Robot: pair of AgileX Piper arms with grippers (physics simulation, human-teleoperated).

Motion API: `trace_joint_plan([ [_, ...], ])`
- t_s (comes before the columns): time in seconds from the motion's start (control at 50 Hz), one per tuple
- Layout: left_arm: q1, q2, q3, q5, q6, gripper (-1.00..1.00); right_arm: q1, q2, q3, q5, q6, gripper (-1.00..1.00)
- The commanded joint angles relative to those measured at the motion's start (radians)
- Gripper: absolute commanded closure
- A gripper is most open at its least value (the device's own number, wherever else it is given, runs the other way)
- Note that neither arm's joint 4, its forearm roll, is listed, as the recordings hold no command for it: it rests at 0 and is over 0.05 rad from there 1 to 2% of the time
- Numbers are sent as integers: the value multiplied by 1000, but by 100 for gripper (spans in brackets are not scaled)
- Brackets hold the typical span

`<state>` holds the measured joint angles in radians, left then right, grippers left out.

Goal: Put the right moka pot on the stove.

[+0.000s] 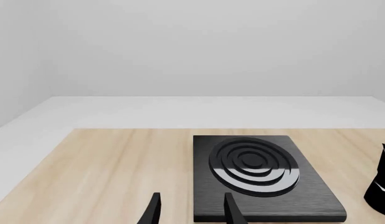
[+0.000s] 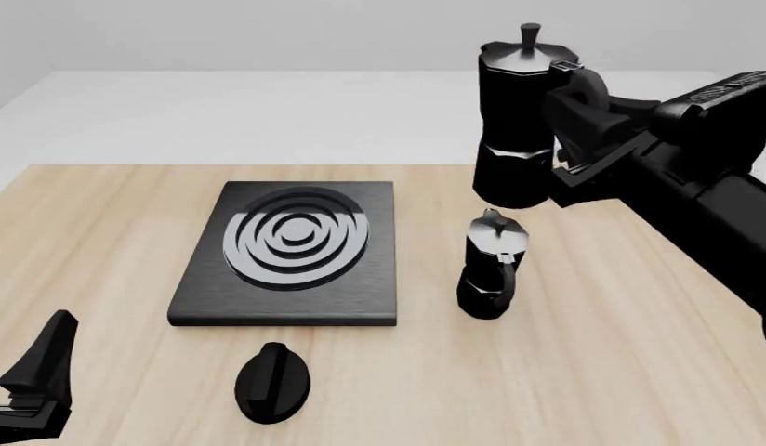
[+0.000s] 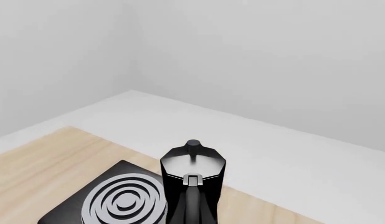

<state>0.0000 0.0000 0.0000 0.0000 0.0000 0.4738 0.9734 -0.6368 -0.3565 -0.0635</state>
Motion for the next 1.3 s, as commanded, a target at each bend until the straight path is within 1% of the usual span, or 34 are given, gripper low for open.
trace_joint_plan([
  [0.02,0,0,0,0,0,-100,50,130,-74,-128,2,100],
  [0.24,0,0,0,0,0,-100,87,234,-122,-190,-2,100],
  [0.38,0,0,0,0,0,-100,125,333,-161,-241,-9,100],
  [0.64,0,0,0,0,0,-100,154,468,-226,-299,12,100],
  [0.82,0,0,0,0,0,-100,191,561,-294,-313,3,100],
  [1.3,0,0,0,0,0,-100,235,787,-471,-328,-14,100],
])
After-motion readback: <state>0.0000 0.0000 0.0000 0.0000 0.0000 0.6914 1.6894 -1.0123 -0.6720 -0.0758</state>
